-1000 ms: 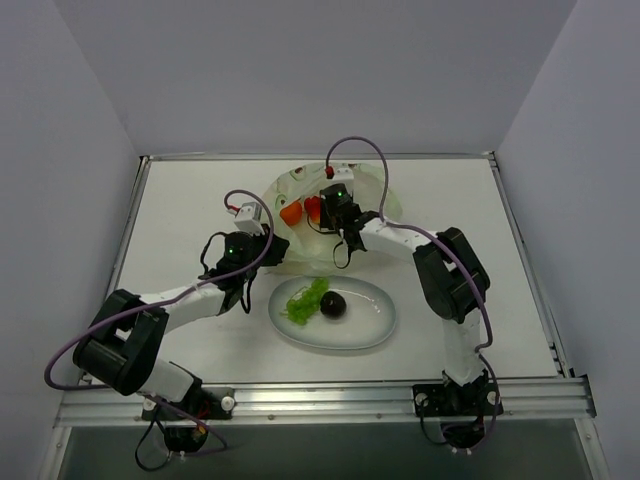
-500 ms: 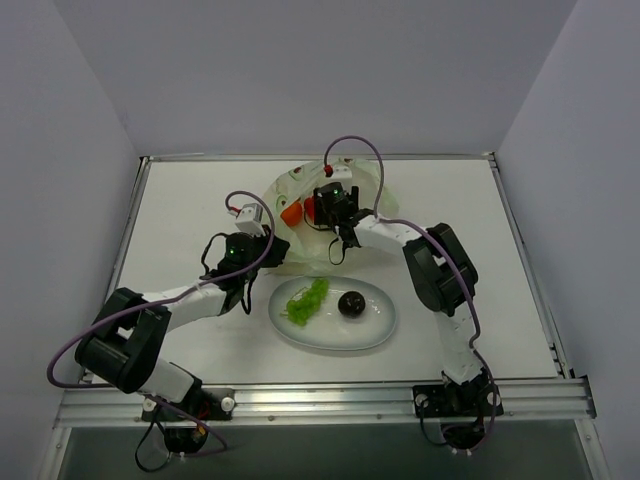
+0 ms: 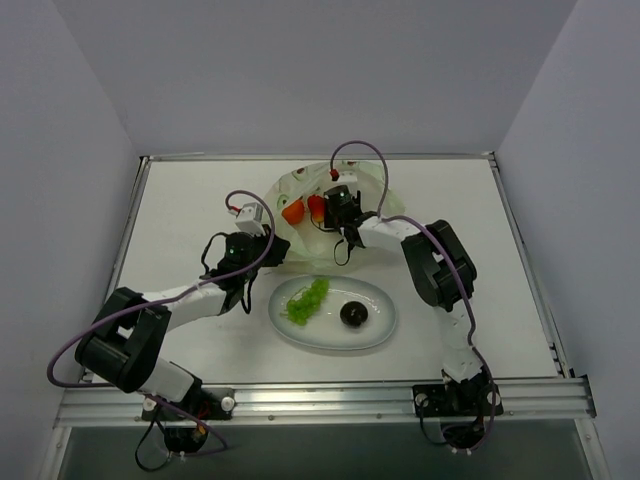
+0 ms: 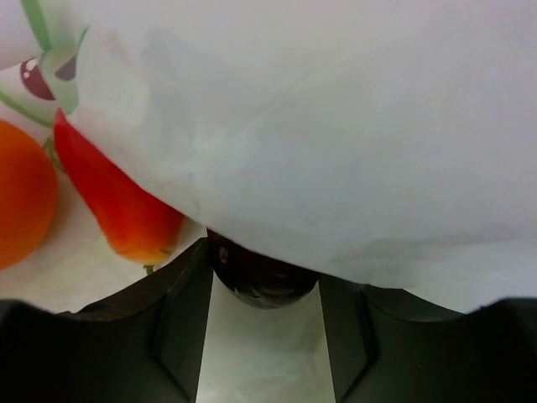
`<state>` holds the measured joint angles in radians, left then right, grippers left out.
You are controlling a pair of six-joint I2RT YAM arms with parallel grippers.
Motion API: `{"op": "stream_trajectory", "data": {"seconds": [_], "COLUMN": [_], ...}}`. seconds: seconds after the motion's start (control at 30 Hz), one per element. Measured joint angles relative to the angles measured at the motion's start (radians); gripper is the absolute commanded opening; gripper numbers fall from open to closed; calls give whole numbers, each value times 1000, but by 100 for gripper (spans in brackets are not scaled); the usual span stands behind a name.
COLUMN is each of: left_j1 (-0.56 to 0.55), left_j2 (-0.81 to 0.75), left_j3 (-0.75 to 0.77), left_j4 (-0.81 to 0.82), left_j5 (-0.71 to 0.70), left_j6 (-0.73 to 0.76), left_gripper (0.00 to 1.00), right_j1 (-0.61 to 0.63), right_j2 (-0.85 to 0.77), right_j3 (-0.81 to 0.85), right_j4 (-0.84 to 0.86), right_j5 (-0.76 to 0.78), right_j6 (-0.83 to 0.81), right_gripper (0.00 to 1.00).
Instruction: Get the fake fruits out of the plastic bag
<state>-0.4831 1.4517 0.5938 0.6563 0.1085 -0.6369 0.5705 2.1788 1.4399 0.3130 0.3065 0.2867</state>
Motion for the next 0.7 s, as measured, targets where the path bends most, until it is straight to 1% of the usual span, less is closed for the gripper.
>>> {"op": "stream_trajectory", "data": {"seconds": [0.2,0.43,0.7], "left_j1": [0,0,0], "left_j2": [3,2,-6], "left_j3": [0,0,0], "left_j4": [0,-1,-2], "left_j5": [0,-1,-1], "left_j6": [0,1,1], "left_gripper": [2,2,2], "right_j1": [0,0,6], "right_j2": [-166,-389,-521], "right_j3": [-153,-288,-394], "right_j4": [40,103,71], "right_j5": [-48,-193,-349], "right_j6": [10,54,77], "right_gripper": [20,20,21]}}
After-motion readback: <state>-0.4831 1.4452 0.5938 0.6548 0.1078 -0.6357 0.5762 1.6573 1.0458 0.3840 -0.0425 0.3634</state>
